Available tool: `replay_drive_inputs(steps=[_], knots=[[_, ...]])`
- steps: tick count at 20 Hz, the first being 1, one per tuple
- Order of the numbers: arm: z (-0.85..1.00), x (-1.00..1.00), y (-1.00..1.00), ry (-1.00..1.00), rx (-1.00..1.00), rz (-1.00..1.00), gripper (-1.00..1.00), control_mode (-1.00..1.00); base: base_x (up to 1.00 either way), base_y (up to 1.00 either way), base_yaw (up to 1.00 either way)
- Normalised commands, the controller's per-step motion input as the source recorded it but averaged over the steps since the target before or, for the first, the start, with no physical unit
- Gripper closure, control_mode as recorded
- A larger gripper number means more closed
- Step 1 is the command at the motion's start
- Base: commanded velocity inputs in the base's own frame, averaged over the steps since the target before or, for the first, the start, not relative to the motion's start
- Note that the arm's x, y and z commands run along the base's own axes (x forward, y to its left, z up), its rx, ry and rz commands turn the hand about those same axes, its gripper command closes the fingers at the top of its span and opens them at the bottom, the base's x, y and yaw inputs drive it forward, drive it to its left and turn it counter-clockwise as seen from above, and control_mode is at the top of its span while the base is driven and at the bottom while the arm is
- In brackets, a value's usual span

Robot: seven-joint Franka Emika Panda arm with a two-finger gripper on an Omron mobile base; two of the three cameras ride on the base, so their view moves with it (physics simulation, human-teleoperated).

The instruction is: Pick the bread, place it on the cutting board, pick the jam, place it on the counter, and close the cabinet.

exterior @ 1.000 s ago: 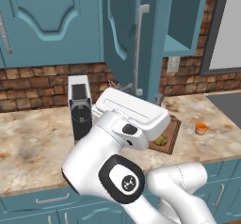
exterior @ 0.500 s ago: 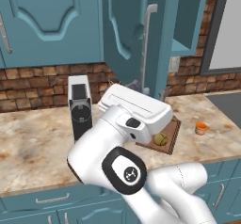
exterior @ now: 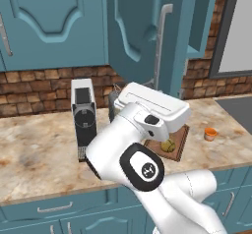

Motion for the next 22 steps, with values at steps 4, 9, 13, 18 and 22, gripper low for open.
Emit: replay_drive_inputs(steps=[4,9,13,18,22], knots=[[0.00,0.17,-0.34,0.00,0.00,0.00,-1.00,-1.00,0.00,0.00,0.00],[0.00,0.19,-0.30,0.00,0.00,0.00,-1.00,-1.00,0.00,0.00,0.00],[0.00,0.21,-0.28,0.00,0.00,0.00,-1.00,-1.00,0.00,0.00,0.00],[0.00,0.25,-0.25,0.00,0.00,-0.01,-1.00,-1.00,0.00,0.00,0.00],[0.00,0.28,-0.22,0.00,0.00,-0.02,-1.00,-1.00,0.00,0.00,0.00]])
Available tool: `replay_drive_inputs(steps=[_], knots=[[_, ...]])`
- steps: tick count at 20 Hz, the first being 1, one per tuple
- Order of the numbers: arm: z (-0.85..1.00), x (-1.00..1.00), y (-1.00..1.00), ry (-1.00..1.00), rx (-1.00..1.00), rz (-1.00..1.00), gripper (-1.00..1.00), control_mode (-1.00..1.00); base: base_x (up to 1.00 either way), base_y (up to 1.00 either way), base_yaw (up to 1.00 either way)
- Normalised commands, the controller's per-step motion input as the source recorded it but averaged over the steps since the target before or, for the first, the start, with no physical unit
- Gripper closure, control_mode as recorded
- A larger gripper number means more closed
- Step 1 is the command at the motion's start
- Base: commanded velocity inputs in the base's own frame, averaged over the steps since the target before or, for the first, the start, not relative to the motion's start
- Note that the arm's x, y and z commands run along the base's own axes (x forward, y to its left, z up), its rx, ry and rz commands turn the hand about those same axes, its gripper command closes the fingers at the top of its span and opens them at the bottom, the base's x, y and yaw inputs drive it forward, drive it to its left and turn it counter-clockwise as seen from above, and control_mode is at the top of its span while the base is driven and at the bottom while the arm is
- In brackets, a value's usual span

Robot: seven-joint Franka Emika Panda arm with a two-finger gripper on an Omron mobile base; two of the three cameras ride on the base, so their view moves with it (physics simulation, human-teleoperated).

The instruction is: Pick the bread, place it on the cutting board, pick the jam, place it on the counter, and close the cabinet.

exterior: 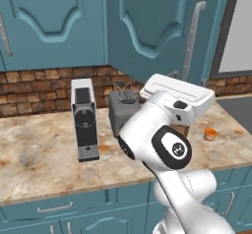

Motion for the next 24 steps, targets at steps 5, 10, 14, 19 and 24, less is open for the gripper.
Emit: replay_drive_inputs(steps=[5,10,14,19,24], knots=[[0.00,0.28,-0.21,0.00,0.00,-0.03,-1.00,-1.00,0.00,0.00,0.00],[0.00,0.26,-0.24,0.00,0.00,-0.01,-1.00,-1.00,0.00,0.00,0.00],[0.00,0.29,-0.26,0.00,0.00,0.00,-1.00,-1.00,0.00,0.00,0.00],[0.00,0.30,-0.34,0.00,0.00,0.00,-1.00,-1.00,0.00,0.00,0.00],[0.00,0.21,-0.47,0.00,0.00,0.00,-1.00,-1.00,0.00,0.00,0.00]])
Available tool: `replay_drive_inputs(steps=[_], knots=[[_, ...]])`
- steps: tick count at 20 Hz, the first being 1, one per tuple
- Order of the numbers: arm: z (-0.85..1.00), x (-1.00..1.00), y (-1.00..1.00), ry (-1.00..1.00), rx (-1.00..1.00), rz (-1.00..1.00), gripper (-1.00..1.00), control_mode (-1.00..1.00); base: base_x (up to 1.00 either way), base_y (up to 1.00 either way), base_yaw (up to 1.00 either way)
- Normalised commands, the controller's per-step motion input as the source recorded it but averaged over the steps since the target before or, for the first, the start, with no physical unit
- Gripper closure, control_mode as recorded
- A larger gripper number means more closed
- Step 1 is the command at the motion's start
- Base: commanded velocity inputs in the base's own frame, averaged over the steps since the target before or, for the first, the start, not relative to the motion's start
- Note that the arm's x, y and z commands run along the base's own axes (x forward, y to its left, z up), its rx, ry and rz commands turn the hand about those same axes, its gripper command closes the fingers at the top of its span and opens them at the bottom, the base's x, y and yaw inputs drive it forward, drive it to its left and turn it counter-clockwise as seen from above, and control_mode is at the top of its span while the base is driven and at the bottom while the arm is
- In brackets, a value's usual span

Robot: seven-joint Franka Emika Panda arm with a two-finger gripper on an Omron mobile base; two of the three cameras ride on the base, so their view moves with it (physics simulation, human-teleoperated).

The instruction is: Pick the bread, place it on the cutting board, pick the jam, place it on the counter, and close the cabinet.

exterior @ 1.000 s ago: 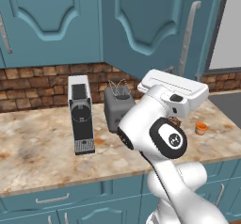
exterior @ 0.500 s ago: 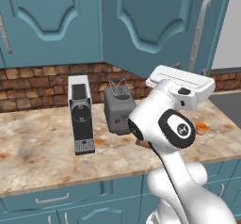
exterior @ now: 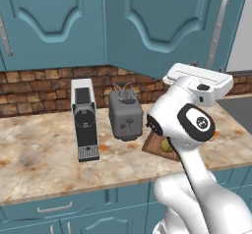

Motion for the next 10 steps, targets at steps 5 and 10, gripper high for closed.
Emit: replay_drive_inputs(steps=[5,10], knots=[[0.00,0.16,-0.53,0.00,0.00,0.05,-1.00,-1.00,0.00,0.00,0.00],[0.00,0.14,-0.44,0.00,0.00,0.08,-1.00,-1.00,0.00,0.00,0.00]])
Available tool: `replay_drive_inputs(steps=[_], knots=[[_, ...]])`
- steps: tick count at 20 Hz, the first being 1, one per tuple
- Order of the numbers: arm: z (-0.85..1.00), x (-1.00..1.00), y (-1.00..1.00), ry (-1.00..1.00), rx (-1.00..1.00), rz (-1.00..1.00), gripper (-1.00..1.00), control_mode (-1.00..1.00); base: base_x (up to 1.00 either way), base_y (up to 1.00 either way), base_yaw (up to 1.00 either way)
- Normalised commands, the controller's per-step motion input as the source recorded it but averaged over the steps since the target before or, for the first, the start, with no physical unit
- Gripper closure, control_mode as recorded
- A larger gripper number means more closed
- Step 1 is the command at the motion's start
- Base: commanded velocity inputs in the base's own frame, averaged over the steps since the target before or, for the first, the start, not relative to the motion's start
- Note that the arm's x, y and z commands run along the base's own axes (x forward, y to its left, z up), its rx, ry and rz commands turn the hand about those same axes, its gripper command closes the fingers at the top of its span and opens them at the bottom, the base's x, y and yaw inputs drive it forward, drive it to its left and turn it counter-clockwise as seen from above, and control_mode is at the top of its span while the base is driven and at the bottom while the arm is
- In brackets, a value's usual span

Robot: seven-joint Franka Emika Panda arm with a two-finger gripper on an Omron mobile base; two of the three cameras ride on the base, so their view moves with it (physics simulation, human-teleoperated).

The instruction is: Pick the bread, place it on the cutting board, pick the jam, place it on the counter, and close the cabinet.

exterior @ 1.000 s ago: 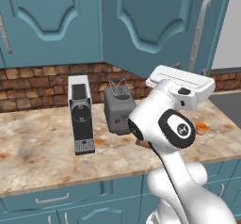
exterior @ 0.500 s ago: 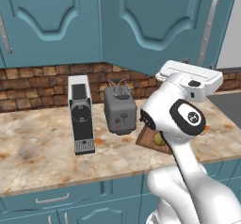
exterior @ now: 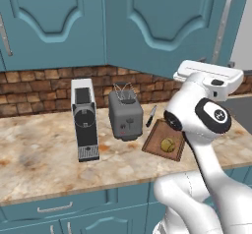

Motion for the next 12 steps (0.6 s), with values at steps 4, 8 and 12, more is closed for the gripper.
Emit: replay_drive_inputs(steps=[4,8,12], knots=[[0.00,0.19,-0.32,0.00,0.00,0.08,-1.00,-1.00,0.00,0.00,0.00],[0.00,0.24,-0.28,0.00,0.00,0.08,-1.00,-1.00,0.00,0.00,0.00],[0.00,0.31,-0.24,0.00,0.00,0.07,-1.00,-1.00,0.00,0.00,0.00]])
